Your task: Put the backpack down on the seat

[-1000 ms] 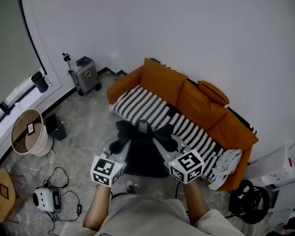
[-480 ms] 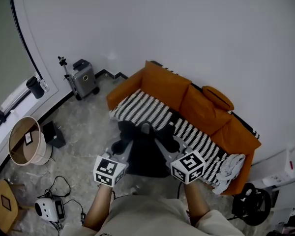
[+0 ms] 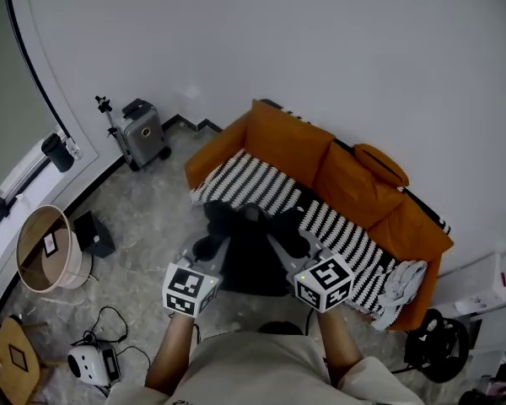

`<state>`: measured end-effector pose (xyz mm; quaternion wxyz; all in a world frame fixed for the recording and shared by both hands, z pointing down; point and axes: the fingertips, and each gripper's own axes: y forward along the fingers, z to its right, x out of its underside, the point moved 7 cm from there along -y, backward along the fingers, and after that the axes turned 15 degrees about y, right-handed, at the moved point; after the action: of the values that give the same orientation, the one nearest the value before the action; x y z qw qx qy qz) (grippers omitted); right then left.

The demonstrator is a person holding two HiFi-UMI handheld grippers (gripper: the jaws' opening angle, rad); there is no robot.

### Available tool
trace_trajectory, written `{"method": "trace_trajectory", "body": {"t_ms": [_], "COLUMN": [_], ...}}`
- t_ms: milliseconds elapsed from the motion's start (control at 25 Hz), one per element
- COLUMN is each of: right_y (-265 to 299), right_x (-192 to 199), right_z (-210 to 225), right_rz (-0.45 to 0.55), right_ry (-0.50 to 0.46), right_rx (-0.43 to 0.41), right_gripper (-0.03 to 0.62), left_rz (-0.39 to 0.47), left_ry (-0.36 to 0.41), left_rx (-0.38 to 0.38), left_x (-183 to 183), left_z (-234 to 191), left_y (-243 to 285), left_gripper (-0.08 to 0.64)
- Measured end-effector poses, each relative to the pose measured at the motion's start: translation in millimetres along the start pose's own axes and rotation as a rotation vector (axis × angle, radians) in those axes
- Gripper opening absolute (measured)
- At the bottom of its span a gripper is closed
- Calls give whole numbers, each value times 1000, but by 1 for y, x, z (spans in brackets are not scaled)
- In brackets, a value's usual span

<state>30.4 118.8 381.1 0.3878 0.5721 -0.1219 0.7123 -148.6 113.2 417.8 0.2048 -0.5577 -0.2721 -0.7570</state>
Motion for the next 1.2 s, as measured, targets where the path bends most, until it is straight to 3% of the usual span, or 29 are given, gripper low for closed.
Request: {"method": "trace_trajectory", "body": {"t_ms": [440, 800, 1200], "right_y": [24, 61, 112], "right_x": [-3, -20, -66], "right_z": [24, 86, 165], "right_rz": [-27, -29, -39], "right_ry": [28, 36, 51], "right_rx": [-11, -15, -41], "right_gripper": [31, 31, 31], "left_rz": [-30, -58, -103], "left_ry": [-25, -27, -18], "left_rx": [14, 28, 17], "left_x": [9, 16, 5], "left_z": [-22, -43, -85], "left_y": [30, 95, 179], "left_gripper": [38, 38, 38]}}
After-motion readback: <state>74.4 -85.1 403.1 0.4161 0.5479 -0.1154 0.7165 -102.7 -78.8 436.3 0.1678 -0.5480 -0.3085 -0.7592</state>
